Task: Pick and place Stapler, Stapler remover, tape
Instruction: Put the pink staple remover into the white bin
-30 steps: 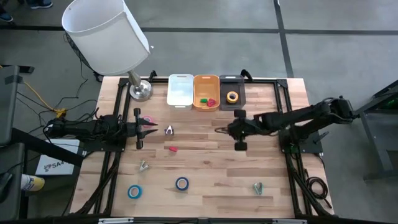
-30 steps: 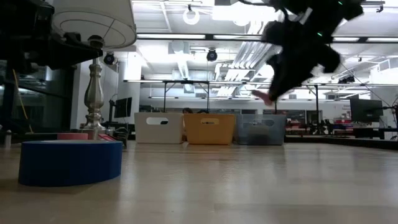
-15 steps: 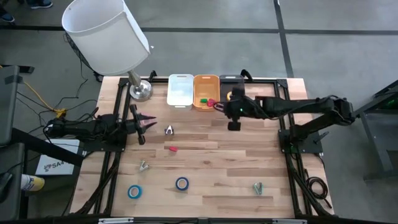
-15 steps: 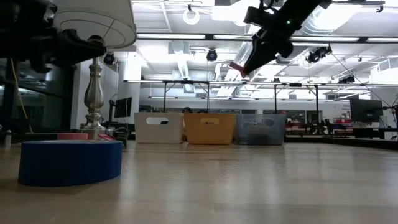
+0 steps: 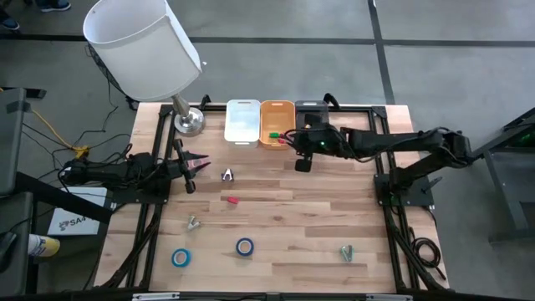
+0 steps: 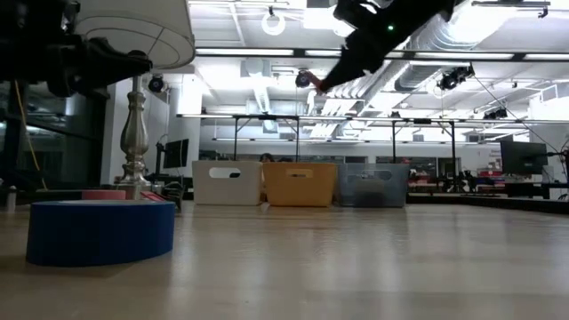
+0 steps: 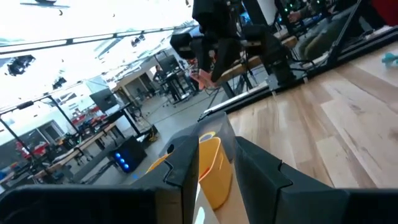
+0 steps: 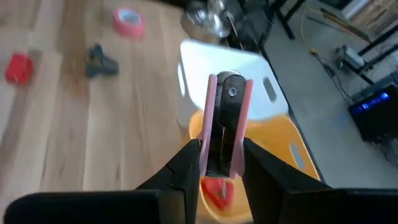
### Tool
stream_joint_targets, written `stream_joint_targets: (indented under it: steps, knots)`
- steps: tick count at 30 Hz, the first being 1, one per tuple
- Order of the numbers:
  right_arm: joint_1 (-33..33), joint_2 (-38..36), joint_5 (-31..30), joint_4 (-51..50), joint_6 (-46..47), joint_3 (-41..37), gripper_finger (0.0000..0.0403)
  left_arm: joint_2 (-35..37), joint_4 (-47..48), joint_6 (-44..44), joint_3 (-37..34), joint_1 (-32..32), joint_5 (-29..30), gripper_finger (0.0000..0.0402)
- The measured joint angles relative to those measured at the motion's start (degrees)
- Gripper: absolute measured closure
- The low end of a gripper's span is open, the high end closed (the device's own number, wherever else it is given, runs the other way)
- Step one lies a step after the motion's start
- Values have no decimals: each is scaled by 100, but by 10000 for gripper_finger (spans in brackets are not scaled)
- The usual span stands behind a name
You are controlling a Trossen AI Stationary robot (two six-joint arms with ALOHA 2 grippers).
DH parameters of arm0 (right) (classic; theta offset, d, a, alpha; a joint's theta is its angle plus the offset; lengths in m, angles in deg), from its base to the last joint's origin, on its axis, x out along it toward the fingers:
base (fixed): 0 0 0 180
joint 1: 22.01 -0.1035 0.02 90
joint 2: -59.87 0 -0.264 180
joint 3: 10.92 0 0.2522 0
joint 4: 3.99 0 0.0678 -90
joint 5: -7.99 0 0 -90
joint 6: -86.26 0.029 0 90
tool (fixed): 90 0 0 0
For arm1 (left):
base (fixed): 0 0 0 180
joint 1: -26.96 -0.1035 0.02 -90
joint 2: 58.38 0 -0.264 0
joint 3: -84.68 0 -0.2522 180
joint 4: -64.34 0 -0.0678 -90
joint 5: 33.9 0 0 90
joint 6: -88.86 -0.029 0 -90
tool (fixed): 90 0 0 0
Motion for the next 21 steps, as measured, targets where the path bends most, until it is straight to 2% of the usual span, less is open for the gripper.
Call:
stream_joint_targets:
  steps: [4,8,11,15,21]
  knots:
    - [4,378,363,769,180,0,312,-2,-235,242,1,0,9,305]
    - [2,793,650,1605,273,0,312,0,-429,1344,7,0,372,305]
    - [15,1070,851,2083,441,70,312,-8,-546,2037,7,0,421,305]
    - [72,1523,1253,2085,621,599,312,-153,-790,2574,7,0,409,305]
    - [225,2301,2151,2105,927,1685,312,-741,-1442,2615,9,0,693,304]
